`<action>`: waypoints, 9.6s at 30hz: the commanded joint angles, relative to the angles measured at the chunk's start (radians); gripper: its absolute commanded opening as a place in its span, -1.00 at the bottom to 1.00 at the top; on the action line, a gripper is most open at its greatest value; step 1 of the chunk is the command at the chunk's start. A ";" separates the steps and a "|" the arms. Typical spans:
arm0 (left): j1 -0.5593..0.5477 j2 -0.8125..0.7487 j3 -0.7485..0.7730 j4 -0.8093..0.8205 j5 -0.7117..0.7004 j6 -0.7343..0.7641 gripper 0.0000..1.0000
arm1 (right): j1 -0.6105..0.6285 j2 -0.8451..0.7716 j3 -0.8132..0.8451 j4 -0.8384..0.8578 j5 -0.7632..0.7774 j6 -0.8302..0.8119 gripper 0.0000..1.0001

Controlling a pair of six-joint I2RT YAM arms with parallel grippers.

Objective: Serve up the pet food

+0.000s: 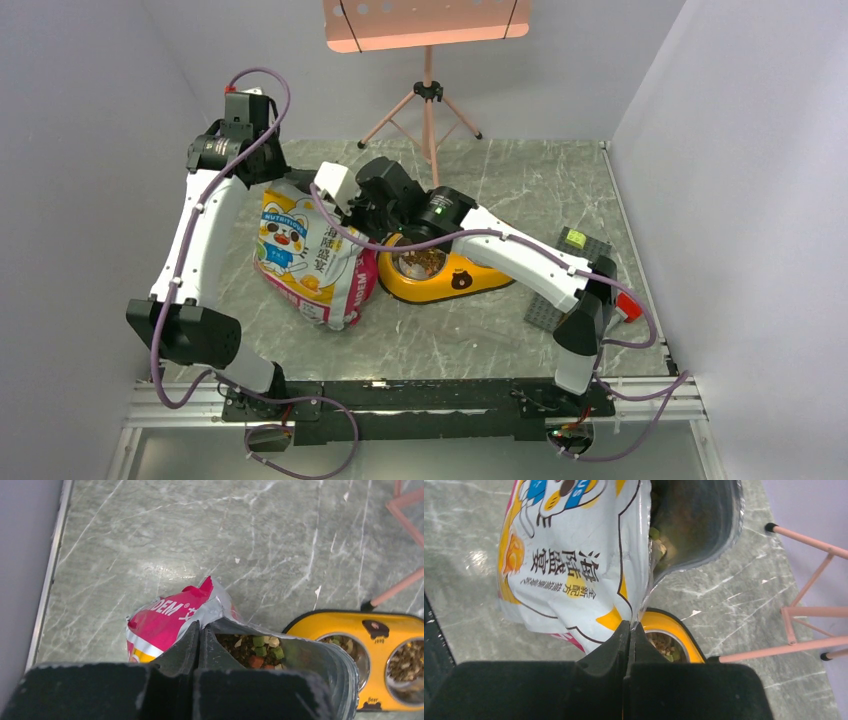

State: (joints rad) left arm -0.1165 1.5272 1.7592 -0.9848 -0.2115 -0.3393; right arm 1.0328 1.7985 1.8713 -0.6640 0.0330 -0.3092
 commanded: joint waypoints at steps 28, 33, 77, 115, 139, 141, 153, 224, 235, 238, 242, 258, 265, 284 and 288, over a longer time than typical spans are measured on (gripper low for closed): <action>0.147 -0.380 0.102 -0.383 0.028 -0.461 0.99 | 0.147 -0.235 -0.098 0.002 -0.065 0.009 -1.00; 0.155 -0.247 0.164 -0.394 0.065 -0.397 0.99 | 0.146 -0.229 -0.088 -0.014 -0.092 0.015 -1.00; 0.347 -0.211 0.027 -0.304 0.199 -0.581 -1.00 | 0.182 -0.292 -0.209 -0.074 0.104 0.120 -1.00; 0.363 -0.400 -0.226 -0.255 0.384 -0.636 0.09 | 0.152 0.149 0.295 -0.153 0.041 0.124 -1.00; 0.201 -0.442 -0.243 -0.246 0.198 -0.720 -1.00 | 0.159 -0.006 0.028 -0.196 0.212 0.125 -1.00; 0.207 -0.415 -0.182 -0.287 0.128 -0.700 -1.00 | 0.161 -0.065 -0.045 -0.165 0.210 0.121 -1.00; 0.255 -0.437 -0.241 -0.234 0.188 -0.687 -1.00 | 0.156 -0.176 -0.213 -0.194 0.221 0.174 -1.00; 0.068 -0.512 -0.447 -0.110 0.422 -0.902 -1.00 | 0.232 0.067 0.107 0.011 0.332 0.054 -0.22; 0.135 -0.444 -0.294 -0.281 0.344 -0.858 -1.00 | 0.196 -0.071 -0.087 -0.031 0.427 0.133 -0.56; 0.138 -0.455 -0.311 -0.272 0.346 -0.862 -1.00 | 0.193 -0.110 -0.134 -0.017 0.425 0.127 -0.96; 0.146 -0.465 -0.329 -0.272 0.340 -0.868 -1.00 | 0.193 -0.176 -0.207 0.012 0.415 0.122 -1.00; 0.109 -0.568 -0.516 -0.108 0.464 -0.940 -0.57 | 0.188 -0.314 -0.287 0.004 0.284 0.203 -1.00; -0.025 -0.572 -0.512 -0.095 0.429 -0.992 0.05 | 0.200 -0.310 -0.275 0.012 0.267 0.182 -1.00; -0.025 -0.486 -0.335 -0.209 0.422 -1.001 -1.00 | 0.219 -0.007 -0.025 0.133 0.244 0.105 -0.23; 0.028 -0.493 -0.340 -0.232 0.457 -0.982 -1.00 | 0.218 0.022 -0.004 0.178 0.243 0.098 -0.18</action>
State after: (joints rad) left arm -0.1368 1.0775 1.3560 -1.2324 0.1963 -1.3041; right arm 1.2465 1.8046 1.8095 -0.5388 0.2752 -0.1864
